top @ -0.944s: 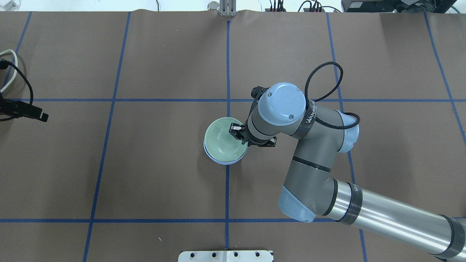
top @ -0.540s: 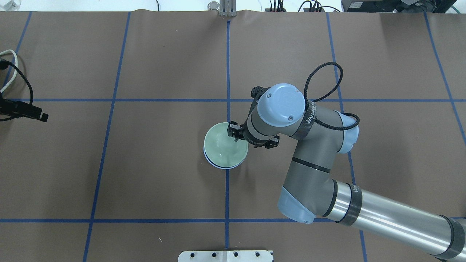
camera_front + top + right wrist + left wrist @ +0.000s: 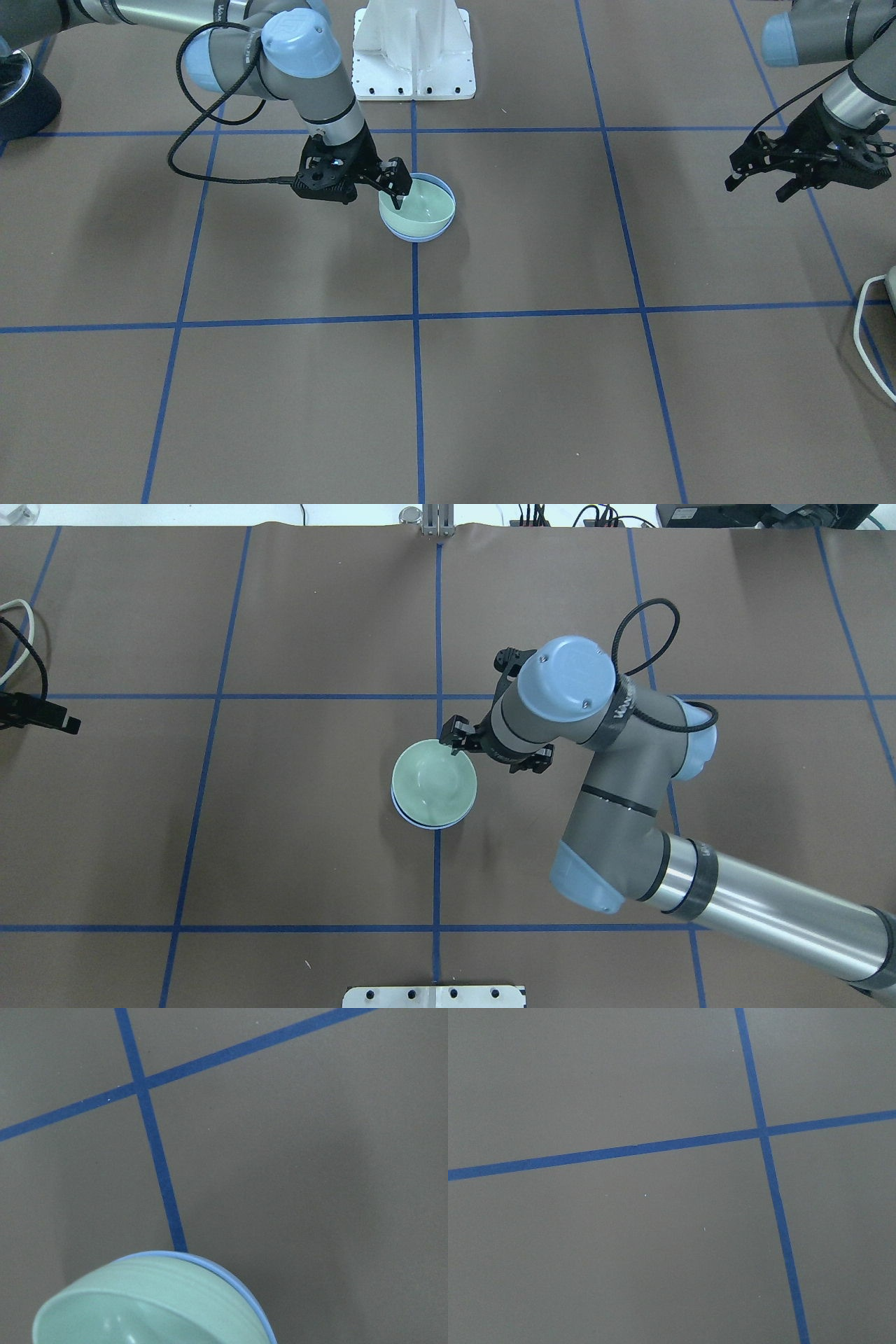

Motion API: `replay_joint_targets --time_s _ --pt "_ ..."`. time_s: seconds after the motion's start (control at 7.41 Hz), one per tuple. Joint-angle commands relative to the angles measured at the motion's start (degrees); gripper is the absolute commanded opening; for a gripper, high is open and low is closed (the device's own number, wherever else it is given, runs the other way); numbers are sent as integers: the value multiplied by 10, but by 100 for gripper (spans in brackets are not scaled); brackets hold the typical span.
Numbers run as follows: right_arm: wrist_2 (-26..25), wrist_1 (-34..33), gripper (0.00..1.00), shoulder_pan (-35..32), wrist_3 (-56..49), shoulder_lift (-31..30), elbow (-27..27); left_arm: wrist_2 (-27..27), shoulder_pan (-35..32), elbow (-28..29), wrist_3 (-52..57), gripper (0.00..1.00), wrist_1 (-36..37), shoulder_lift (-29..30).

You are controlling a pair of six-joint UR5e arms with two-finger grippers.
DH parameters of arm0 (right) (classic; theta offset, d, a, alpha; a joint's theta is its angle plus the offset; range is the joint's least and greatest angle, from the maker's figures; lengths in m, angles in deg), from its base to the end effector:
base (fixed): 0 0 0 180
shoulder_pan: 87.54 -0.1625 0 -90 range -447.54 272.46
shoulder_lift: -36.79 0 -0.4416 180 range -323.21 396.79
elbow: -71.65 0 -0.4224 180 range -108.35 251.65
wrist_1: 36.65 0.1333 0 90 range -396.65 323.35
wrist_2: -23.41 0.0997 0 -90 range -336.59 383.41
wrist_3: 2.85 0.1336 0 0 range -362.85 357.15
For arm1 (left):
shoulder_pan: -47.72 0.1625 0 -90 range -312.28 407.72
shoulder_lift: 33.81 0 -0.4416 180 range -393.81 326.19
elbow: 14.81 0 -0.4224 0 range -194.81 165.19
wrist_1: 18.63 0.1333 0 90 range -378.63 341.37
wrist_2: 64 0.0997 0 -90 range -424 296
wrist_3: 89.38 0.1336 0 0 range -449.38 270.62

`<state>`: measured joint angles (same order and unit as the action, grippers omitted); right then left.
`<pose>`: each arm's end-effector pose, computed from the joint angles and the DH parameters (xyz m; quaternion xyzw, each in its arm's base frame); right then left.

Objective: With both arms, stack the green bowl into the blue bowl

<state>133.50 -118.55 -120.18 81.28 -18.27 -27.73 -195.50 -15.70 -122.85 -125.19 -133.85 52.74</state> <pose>-0.5552 -0.4594 0.2269 -0.0043 -0.4622 0.1296 0.8773 0.1939 -0.4876 0.5099 0.0998 0.4499 0.0495 0.8861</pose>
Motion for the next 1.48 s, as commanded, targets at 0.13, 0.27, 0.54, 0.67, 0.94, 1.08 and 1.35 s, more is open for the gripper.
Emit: replay_joint_targets --time_s 0.13,0.27,0.54,0.67,0.94,1.08,1.35 --pt "113 -5 100 -163 -217 -64 -5 -35 -66 26 102 97 5 -20" --pt "143 -4 100 -224 -310 -97 4 -47 -92 42 140 97 6 -23" --pt "191 -2 100 -319 -510 -151 61 -47 -122 63 182 97 6 -24" --pt "195 0 100 -359 -582 -162 98 -47 -132 64 196 97 6 -37" --pt "232 4 100 -417 -695 -168 172 -47 -141 62 202 97 3 -48" --pt "252 55 100 -433 -716 -176 216 -46 -144 62 203 97 2 -51" --pt "257 182 100 -442 -716 -224 273 -46 -148 63 204 97 2 -54"
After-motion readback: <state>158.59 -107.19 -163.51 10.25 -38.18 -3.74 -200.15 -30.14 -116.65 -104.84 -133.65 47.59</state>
